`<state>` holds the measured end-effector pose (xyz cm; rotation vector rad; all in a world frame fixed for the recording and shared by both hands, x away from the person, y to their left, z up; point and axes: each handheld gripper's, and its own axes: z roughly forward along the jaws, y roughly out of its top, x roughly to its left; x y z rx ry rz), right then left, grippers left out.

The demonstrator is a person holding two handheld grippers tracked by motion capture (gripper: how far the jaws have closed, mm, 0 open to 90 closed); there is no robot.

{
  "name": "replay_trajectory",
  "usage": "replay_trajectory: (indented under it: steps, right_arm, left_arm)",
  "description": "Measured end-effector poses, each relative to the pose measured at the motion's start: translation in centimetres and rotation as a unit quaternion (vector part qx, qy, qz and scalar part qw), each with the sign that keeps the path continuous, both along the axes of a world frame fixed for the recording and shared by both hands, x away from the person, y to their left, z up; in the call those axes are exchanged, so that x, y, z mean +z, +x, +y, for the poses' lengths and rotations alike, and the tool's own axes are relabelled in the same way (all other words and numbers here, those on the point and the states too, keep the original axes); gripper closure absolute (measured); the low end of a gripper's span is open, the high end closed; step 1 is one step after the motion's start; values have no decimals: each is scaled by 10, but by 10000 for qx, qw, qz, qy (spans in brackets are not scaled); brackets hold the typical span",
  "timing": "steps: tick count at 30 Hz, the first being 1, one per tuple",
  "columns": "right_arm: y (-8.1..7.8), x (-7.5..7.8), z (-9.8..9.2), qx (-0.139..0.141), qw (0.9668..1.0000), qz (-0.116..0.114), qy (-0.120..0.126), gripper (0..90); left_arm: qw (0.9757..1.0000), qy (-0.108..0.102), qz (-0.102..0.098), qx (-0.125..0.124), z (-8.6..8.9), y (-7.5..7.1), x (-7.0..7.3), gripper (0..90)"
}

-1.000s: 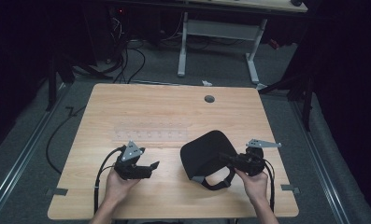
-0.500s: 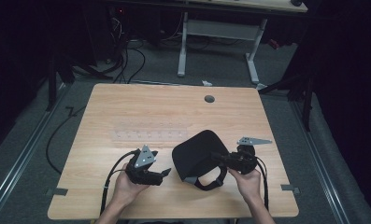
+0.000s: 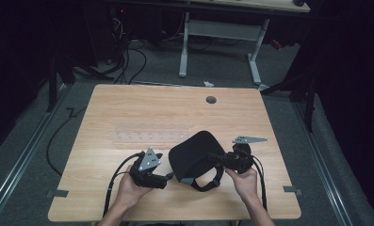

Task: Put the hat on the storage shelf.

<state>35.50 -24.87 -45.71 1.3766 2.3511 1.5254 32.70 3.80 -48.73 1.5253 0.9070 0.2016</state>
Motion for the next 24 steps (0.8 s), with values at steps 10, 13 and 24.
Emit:
replay_trajectory:
  steps: [10, 13, 24]
  right_arm:
    - [3, 1, 7, 40, 9998, 119, -175, 828]
    - [4, 2, 10, 60, 9997, 159, -182, 828]
    - [5, 1, 16, 138, 9994, 253, -203, 828]
  left_arm:
    - [9999, 76, -108, -29, -4, -3, -1, 228]
    - [9999, 80, -95, -55, -4, -3, -1, 232]
    - [9999, 115, -104, -50, -5, -3, -2, 235]
